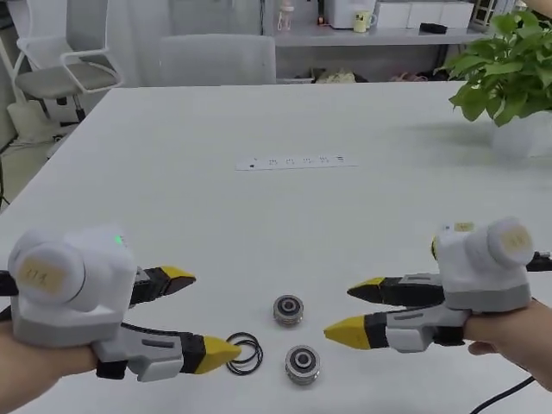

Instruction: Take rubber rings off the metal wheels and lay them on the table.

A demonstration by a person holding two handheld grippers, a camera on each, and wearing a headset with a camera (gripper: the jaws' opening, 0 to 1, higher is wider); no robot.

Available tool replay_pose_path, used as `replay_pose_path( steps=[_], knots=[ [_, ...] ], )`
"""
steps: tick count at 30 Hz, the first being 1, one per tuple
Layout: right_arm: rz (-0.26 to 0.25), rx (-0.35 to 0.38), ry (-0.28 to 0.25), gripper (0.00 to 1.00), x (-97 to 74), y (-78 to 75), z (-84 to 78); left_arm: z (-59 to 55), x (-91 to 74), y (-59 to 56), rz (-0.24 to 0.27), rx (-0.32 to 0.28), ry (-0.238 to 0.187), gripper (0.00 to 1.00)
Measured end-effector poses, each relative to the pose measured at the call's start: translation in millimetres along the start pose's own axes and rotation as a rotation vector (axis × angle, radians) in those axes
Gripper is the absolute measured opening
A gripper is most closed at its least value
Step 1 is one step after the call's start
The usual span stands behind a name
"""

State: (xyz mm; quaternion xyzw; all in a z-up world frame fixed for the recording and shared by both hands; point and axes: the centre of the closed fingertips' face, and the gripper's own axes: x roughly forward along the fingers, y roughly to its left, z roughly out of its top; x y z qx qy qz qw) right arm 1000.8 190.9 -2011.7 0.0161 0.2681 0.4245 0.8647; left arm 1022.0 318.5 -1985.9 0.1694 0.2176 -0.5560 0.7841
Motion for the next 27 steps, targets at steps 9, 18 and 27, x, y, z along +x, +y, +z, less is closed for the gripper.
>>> replay_pose_path(
  steps=[9, 18, 27],
  knots=[
    [-0.002, -0.056, 0.031, 0.61, -10.7, 5.6, -9.6, -1.6, -2.0, -5.5, 0.001, -0.03, -0.012, 0.65],
    [-0.01, -0.127, 0.055, 0.65, -18.1, 9.3, -13.6, -3.9, -9.2, -11.4, 0.014, -0.043, -0.017, 0.65],
    [-0.017, -0.167, 0.077, 0.67, -24.4, 11.9, -21.1, -7.3, -13.9, -13.6, 0.024, -0.053, -0.016, 0.65]
  ],
)
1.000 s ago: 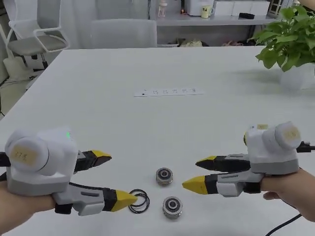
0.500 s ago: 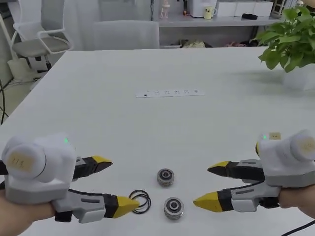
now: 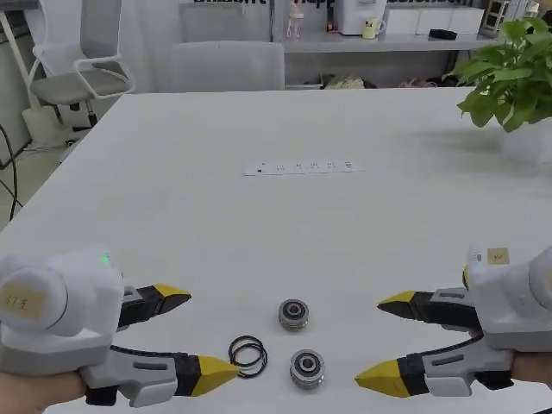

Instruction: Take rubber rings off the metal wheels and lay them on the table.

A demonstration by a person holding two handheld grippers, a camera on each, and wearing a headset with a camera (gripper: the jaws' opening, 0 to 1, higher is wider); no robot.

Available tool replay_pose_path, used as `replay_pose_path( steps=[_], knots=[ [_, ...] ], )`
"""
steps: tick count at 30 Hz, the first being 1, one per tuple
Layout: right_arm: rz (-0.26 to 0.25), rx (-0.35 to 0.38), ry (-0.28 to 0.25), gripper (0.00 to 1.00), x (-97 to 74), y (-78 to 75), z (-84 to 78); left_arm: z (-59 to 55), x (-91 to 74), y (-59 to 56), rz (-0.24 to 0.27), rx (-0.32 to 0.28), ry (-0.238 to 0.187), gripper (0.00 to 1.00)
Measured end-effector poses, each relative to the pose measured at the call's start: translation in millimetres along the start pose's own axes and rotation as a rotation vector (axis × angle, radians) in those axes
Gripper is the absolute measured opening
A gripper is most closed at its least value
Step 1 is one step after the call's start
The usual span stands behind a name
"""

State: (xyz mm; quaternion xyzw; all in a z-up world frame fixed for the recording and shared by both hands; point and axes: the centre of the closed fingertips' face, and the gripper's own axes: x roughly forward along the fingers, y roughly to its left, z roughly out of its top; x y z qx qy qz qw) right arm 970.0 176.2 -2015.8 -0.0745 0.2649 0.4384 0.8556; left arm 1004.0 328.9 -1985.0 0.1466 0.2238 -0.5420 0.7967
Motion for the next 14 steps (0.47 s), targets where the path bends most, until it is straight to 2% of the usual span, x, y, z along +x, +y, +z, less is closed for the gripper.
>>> replay_pose_path(
  steps=[8, 14],
  knots=[
    [-0.028, 0.036, -0.055, 0.65, -9.3, -5.3, 3.7, -3.0, -2.5, -3.5, 0.0, -0.014, 0.002, 0.65],
    [-0.045, 0.07, -0.101, 0.59, -16.4, -9.9, 8.7, -4.3, -6.8, -2.9, 0.008, -0.018, 0.003, 0.65]
  ],
)
